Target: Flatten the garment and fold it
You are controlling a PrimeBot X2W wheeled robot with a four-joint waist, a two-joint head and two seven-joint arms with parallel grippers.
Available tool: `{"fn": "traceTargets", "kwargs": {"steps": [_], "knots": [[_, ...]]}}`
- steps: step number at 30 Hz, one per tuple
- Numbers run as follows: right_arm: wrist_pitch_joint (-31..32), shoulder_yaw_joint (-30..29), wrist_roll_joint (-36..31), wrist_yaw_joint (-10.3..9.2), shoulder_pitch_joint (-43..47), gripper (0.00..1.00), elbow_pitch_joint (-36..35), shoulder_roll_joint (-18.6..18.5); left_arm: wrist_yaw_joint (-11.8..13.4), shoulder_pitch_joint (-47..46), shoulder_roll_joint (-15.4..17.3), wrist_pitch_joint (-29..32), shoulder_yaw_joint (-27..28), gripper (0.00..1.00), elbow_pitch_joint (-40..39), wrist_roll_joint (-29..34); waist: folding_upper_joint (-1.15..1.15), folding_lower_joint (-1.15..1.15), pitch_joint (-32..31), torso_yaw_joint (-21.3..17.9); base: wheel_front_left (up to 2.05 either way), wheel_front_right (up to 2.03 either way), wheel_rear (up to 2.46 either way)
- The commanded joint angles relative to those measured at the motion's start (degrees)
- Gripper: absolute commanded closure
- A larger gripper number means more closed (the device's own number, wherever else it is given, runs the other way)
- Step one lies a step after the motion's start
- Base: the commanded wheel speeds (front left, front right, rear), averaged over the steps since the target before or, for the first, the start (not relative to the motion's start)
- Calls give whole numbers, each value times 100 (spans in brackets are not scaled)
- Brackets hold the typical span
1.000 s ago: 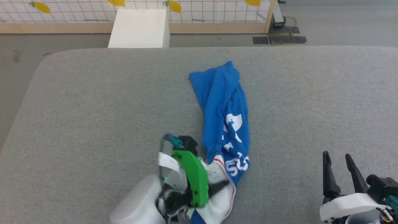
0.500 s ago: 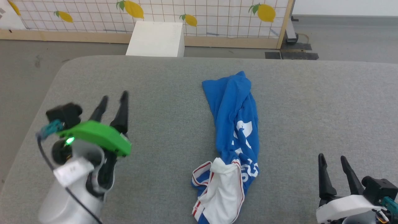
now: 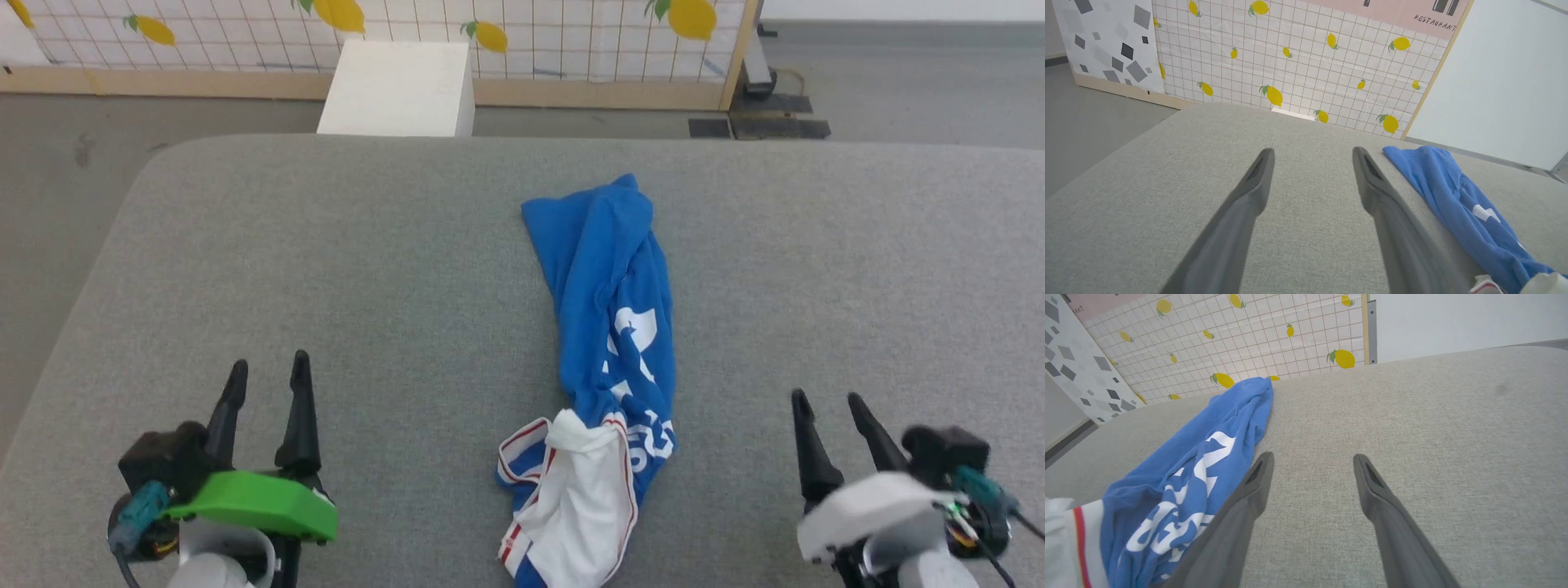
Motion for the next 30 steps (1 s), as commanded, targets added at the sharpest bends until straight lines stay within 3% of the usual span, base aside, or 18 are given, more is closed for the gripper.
{"fn": "traceTargets", "kwargs": {"steps": [1, 7, 8, 12, 18, 23, 24, 25, 30], "knots": [[183, 70, -50, -9, -233, 0, 43, 2, -49, 126, -107, -26, 101, 0, -69, 80, 0, 0, 101, 7, 0, 0, 0], [1526, 524, -392, -9, -1181, 0, 259, 2, -230, 247, -487, -27, 445, 0, -270, 419, 0, 0, 368, 135, 0, 0, 0], [2499, 818, -570, -9, -1699, 0, 501, 2, -393, 171, -625, -27, 544, 0, -288, 584, 0, 0, 543, 285, 0, 0, 0], [3480, 901, -894, -9, -2257, 0, 788, 2, -588, 24, -823, -27, 649, 0, -270, 736, 0, 0, 796, 557, 0, 0, 0], [4212, 808, -1506, -9, -2621, 0, 1133, 2, -847, -185, -1042, -28, 757, 0, -188, 902, 0, 0, 1136, 944, 0, 0, 0], [4534, 891, -1394, -9, -2561, 0, 1337, 2, -973, -294, -1147, -28, 878, 0, -139, 1003, 0, 0, 1265, 1100, 0, 0, 0], [4513, 905, -1333, -9, -2560, 40, 1331, 2, -988, -301, -1159, -28, 901, 0, -123, 1018, 0, 0, 1267, 1100, 0, 0, 0], [4428, 915, -1284, -9, -2571, 100, 1293, 2, -1005, -305, -1172, -28, 939, 0, -110, 1035, 0, 0, 1265, 1080, 0, 0, 0], [4048, 508, -1126, -9, -2504, 100, 1002, 2, -1073, -311, -1218, -28, 1009, 0, -31, 1095, 0, 0, 1080, 946, 0, 0, 0]]}}
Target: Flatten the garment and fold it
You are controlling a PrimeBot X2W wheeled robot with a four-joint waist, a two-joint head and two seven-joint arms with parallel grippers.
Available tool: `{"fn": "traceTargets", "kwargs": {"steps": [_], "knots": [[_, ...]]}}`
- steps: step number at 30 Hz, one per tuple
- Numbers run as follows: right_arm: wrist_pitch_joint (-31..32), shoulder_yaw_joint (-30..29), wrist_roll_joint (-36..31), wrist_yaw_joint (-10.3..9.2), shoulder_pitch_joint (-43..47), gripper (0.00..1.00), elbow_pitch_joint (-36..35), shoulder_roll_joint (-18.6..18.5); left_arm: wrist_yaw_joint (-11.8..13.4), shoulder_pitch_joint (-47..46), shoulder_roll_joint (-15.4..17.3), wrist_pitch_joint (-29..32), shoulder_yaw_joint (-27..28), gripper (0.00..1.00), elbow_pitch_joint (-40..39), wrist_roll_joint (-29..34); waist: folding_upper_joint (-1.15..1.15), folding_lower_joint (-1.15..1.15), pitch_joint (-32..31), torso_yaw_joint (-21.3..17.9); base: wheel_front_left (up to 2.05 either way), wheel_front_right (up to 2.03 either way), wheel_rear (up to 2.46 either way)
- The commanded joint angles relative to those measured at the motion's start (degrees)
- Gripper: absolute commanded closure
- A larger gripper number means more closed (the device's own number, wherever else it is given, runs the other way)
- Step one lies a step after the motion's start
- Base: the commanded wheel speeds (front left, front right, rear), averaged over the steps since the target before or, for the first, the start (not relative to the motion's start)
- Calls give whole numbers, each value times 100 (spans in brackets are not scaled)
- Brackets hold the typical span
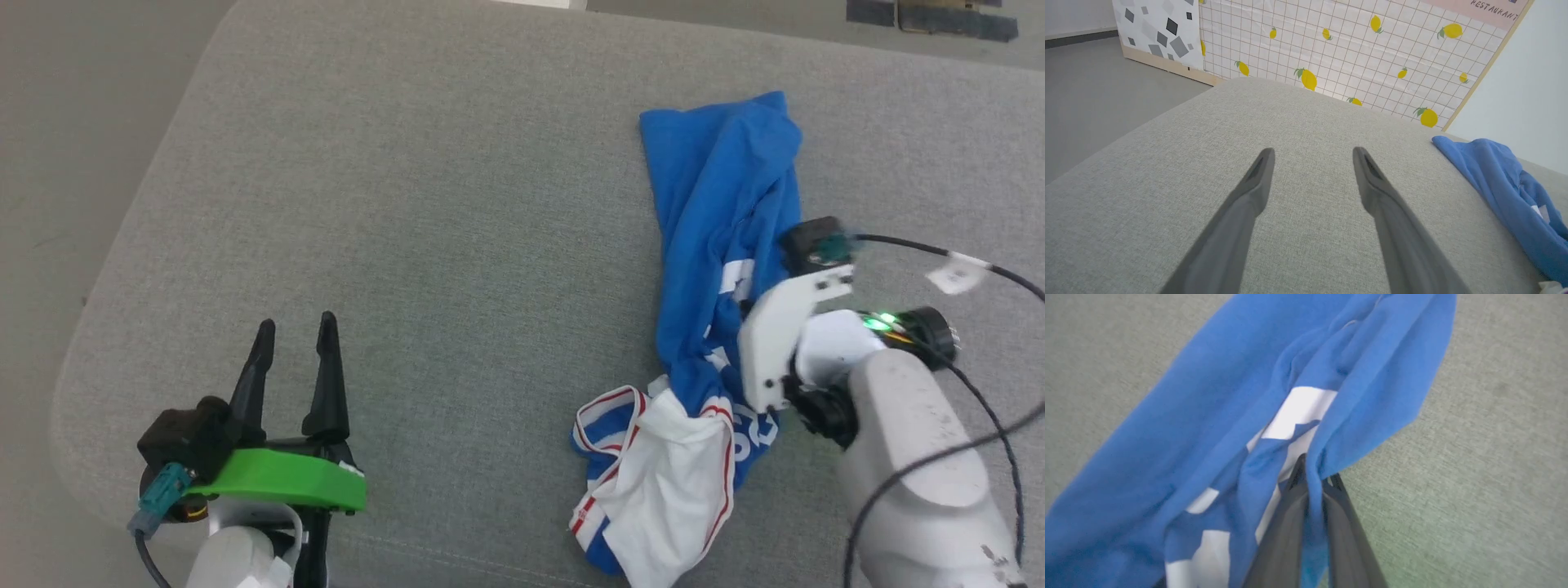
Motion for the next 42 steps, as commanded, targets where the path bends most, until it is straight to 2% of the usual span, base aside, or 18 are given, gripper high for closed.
{"fn": "traceTargets", "kwargs": {"steps": [1, 5, 6, 8, 9, 10, 16, 20, 27, 33, 36, 42], "knots": [[-106, -256, 36, -10, 197, 100, -104, -32, -40, -85, -39, -26, -2, 0, 25, 36, 0, 0, -173, -118, 0, 0, 0], [-256, -1127, -144, -10, 597, 100, -684, -32, -73, -48, -61, -26, -48, 0, 87, 39, 0, 0, -391, -239, 0, 0, 0], [-145, -1610, -185, -10, 1008, 100, -1024, -32, -87, -8, -71, -26, -100, 0, 133, 37, 0, 0, -516, -315, 0, 0, 0], [-74, -1852, -167, -10, 1263, 100, -1167, -32, -93, 23, -75, -26, -106, 0, 164, 36, 0, 0, -590, -367, 0, 0, 0], [-62, -1886, -97, -10, 1374, 90, -1214, -32, -96, 45, -76, -26, -112, 0, 181, 30, 0, 0, -624, -395, 0, 0, 0], [-95, -1889, 16, -10, 1433, 0, -1250, -32, -99, 62, -77, -26, -116, 0, 193, 18, 0, 0, -644, -418, 0, 0, 0], [-1126, -2057, 713, -10, 1667, 0, -1611, -32, -122, 105, -81, -26, -235, 0, 315, -64, 0, 0, -819, -527, 0, 0, 0], [-1720, -2442, 833, -10, 1917, 0, -1786, -32, -140, -52, -82, 22, -618, 0, 395, -257, 0, 0, -906, -590, 0, 0, 0], [-1825, -2822, 871, -10, 2353, 0, -1857, -32, -152, -1151, 34, 1075, -2592, 0, 285, -1024, 0, 0, -895, -757, 0, 0, 0], [-1833, -2764, 970, -10, 2386, 0, -1784, -32, -153, -2172, 332, 2686, -4368, 0, 378, -2200, 0, 0, -731, -1053, 0, 0, 0], [-1886, -2735, 1005, -10, 2365, 0, -1723, -32, -153, -2438, 457, 3324, -4914, 0, 430, -2834, 0, 0, -647, -1223, 0, 0, 0], [-2001, -2712, 1065, -10, 2347, 0, -1606, -32, -153, -2796, 632, 3452, -5503, 0, 675, -3213, 0, 0, -475, -1456, 0, 0, 0]]}}
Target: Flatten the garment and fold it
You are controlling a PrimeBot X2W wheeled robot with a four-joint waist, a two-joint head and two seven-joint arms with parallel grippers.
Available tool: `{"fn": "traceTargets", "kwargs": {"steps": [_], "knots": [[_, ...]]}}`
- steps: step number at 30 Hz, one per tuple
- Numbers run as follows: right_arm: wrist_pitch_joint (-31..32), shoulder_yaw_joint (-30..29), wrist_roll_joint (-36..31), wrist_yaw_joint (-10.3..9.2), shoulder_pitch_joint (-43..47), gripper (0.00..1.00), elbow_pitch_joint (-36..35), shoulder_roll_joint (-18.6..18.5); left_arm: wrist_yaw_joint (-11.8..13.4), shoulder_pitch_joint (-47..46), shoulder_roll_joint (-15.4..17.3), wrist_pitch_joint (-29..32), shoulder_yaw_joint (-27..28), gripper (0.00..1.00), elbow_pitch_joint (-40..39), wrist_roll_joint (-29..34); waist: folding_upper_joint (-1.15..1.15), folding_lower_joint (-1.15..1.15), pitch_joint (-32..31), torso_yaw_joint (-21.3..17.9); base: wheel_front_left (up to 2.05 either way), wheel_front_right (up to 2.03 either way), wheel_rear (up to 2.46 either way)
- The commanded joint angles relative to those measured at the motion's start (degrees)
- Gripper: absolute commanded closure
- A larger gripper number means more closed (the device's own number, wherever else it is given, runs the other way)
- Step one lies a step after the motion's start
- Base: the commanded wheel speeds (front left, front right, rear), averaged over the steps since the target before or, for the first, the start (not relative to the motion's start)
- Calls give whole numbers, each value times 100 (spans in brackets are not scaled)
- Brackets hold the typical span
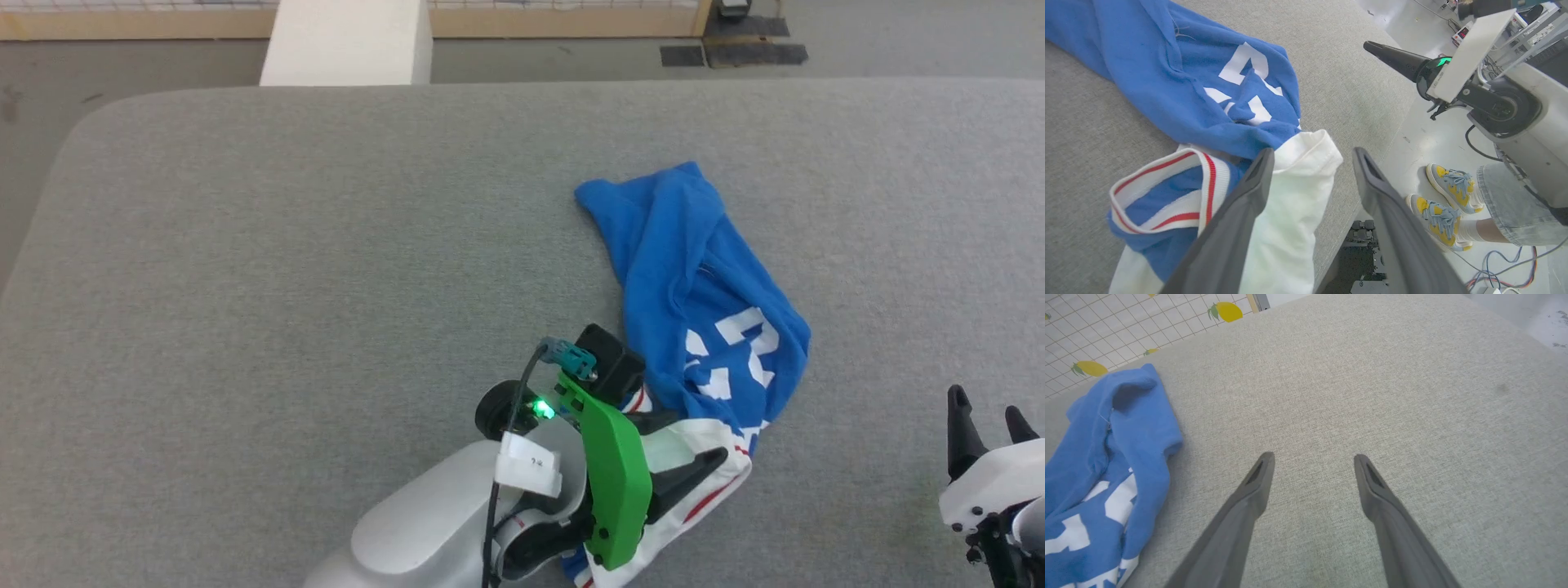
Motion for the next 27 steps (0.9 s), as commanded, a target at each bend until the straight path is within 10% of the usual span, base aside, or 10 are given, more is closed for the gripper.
{"fn": "traceTargets", "kwargs": {"steps": [1, 4, 5, 6, 7, 18, 27], "knots": [[-57, 22, 46, -9, -7, 0, 30, -1, -39, -153, 53, -48, -92, 0, 84, -29, 0, 0, 150, -150, 0, 0, 0], [-128, 71, 90, -9, -42, 0, 87, -1, -39, -373, 76, -181, -360, 0, 379, -102, 0, 0, 257, -227, 0, 0, 0], [-142, 74, 97, -9, -46, 0, 99, -1, -39, -414, 81, -214, -402, 21, 404, -103, 0, 0, 270, -231, 0, 0, 0], [-161, 79, 104, -9, -50, 0, 116, -1, -39, -448, 80, -275, -442, 96, 415, -137, 0, 0, 285, -233, 0, 0, 0], [-175, 83, 107, -9, -54, 0, 133, -1, -39, -471, 86, -308, -473, 100, 427, -171, 0, 0, 293, -232, 0, 0, 0], [-276, 68, 58, -9, -94, 0, 313, -1, 71, -699, 410, -1235, 121, 100, 252, -673, 0, 0, 140, 91, 0, 0, 0], [-218, 139, 12, -9, -57, 0, 284, -1, 1844, -118, 1552, -2330, 1629, 100, 656, -689, 0, 0, -102, 532, 0, 0, 0]]}}
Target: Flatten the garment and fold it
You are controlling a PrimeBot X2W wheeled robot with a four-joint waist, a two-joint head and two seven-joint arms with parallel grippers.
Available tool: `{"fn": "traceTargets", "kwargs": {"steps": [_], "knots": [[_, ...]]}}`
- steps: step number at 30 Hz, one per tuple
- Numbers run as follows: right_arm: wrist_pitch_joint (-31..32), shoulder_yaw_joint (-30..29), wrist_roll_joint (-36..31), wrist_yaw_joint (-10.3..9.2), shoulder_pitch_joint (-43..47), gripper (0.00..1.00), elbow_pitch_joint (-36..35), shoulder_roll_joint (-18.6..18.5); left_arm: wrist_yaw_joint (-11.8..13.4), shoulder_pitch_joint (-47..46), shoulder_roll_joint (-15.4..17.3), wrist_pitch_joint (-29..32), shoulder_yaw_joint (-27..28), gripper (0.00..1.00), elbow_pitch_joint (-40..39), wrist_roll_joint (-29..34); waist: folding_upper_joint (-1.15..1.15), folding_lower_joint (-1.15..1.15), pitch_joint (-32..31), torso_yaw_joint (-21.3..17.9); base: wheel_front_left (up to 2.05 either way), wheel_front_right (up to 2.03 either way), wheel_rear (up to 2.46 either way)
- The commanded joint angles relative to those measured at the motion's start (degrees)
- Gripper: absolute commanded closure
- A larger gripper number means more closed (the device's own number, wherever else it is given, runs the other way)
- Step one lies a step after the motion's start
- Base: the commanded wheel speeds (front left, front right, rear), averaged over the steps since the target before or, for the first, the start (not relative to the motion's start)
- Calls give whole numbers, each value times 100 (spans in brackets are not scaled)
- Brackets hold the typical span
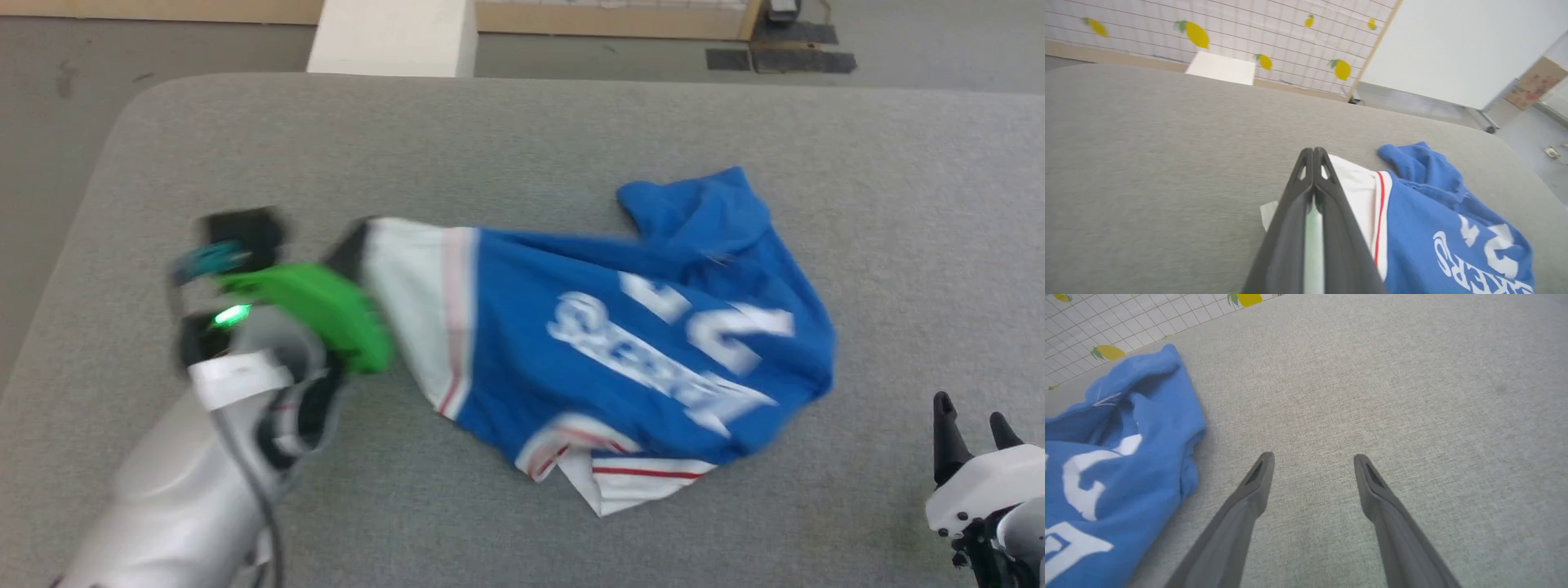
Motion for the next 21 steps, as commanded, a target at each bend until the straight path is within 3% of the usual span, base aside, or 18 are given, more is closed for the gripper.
{"fn": "traceTargets", "kwargs": {"steps": [1, 4, 7, 8, 10, 11, 12, 15, 19, 21], "knots": [[15, 43, -29, -8, -40, 0, -18, -3, 272, 328, 190, -119, 191, 100, 115, -79, 0, 0, -136, 169, 0, 0, 0], [30, 119, -17, -8, -39, 0, -31, -3, 892, 968, 466, -538, 790, 100, 230, -357, 0, 0, -174, 250, 0, 0, 0], [48, 172, -12, -8, -40, 0, -46, -3, 1256, 1545, 588, -870, 1322, 100, 263, -657, 0, 0, -173, 314, 0, 0, 0], [68, 195, -17, -8, -26, 0, -71, -3, 1440, 2018, 573, -1060, 1843, 100, 223, -946, 0, 0, -175, 373, 0, 0, 0], [82, 218, -30, -8, -18, 0, -86, -3, 1438, 2222, 503, -1111, 2043, 100, 174, -1067, 0, 0, -176, 409, 0, 0, 0], [95, 245, -34, -8, -16, 0, -91, -3, 1401, 2277, 458, -1131, 2120, 93, 123, -1104, 0, 0, -179, 423, 0, 0, 0], [115, 292, -37, -8, -14, 0, -95, -3, 1316, 2325, 397, -1150, 2187, 0, 36, -1136, 0, 0, -183, 437, 0, 0, 0], [164, 486, -84, -8, -37, 0, -149, -3, 1179, 2348, 397, -1197, 2289, 0, -219, -845, 0, 0, -205, 465, 0, 0, 0], [340, 1090, -200, -8, -143, 0, -317, -3, 994, 2357, 377, -1213, 2696, 0, -1027, 906, 0, 0, -241, 481, 0, 0, 0], [481, 1487, -317, -8, -242, 0, -391, -3, 901, 2543, 162, -1214, 2838, 0, -1413, 1718, 0, 0, -238, 491, 0, 0, 0]]}}
